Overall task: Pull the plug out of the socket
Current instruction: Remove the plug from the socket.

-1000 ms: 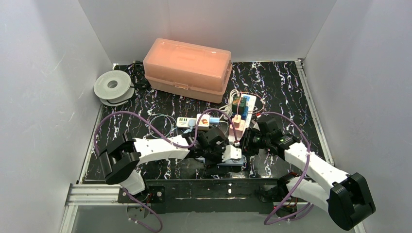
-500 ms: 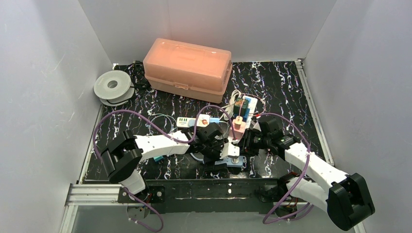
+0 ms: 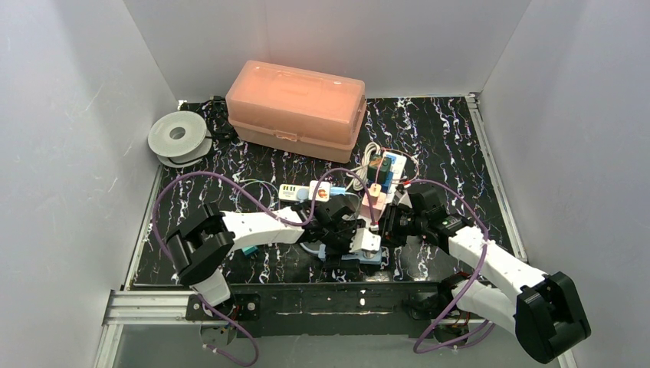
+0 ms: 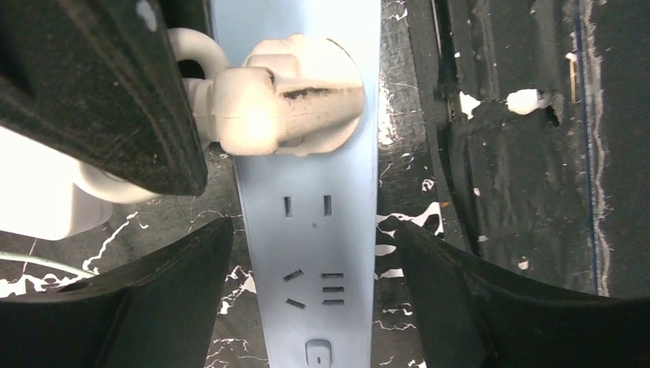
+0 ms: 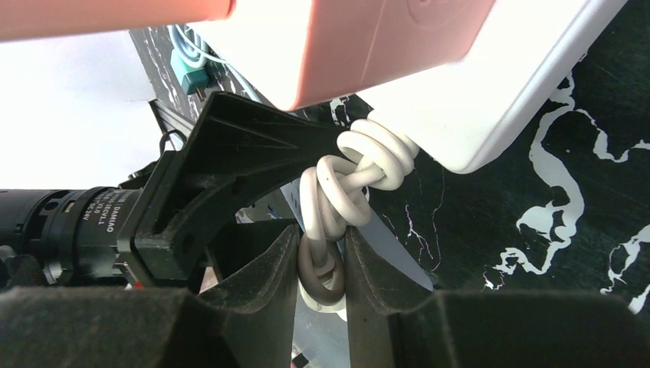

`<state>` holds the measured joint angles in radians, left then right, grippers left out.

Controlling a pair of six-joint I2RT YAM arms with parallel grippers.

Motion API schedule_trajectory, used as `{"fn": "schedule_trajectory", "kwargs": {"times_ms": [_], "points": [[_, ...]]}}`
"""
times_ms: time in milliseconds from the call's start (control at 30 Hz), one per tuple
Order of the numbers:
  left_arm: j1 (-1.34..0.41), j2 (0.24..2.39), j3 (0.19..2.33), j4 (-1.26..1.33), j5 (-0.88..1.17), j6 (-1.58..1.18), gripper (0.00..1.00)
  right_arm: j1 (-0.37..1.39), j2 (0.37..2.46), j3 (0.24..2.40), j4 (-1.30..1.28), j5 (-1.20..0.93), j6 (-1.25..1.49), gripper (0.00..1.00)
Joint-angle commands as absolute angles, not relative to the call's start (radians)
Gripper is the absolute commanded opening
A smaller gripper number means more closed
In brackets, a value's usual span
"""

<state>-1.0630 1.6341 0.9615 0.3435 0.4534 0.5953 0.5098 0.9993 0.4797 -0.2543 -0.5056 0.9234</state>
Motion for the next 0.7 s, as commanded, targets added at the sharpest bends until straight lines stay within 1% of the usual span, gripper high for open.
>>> {"fn": "schedule_trajectory", "kwargs": {"times_ms": [0, 67, 100, 133, 233, 400, 500, 667], "points": [[-1.08, 1.628, 0.935, 0.336, 0.417, 0.671, 0.8, 0.507, 0.996, 0.506, -0.137, -0.639, 0.977, 0.01], [-1.106, 1.6, 0.888, 0.397, 0.328, 0.742, 0.88, 0.498, 1.001, 0.51, -0.146, -0.651, 0.984, 0.01], [-1.121, 1.58, 0.85, 0.437, 0.282, 0.787, 0.96, 0.491, 1.003, 0.512, -0.154, -0.655, 0.987, 0.01], [-1.137, 1.563, 0.825, 0.473, 0.234, 0.83, 0.98, 0.483, 1.003, 0.514, -0.162, -0.66, 0.991, 0.01], [-1.172, 1.505, 0.774, 0.537, 0.116, 0.923, 0.98, 0.464, 1.003, 0.522, -0.181, -0.68, 0.999, 0.01], [-1.222, 1.408, 0.711, 0.562, 0.027, 1.048, 0.98, 0.451, 1.012, 0.54, -0.198, -0.704, 1.016, 0.01], [-1.243, 1.41, 0.709, 0.594, -0.031, 1.097, 0.98, 0.451, 1.026, 0.554, -0.199, -0.721, 1.032, 0.01], [-1.247, 1.444, 0.745, 0.602, -0.041, 1.105, 0.98, 0.45, 1.035, 0.586, -0.218, -0.736, 1.052, 0.01]]}}
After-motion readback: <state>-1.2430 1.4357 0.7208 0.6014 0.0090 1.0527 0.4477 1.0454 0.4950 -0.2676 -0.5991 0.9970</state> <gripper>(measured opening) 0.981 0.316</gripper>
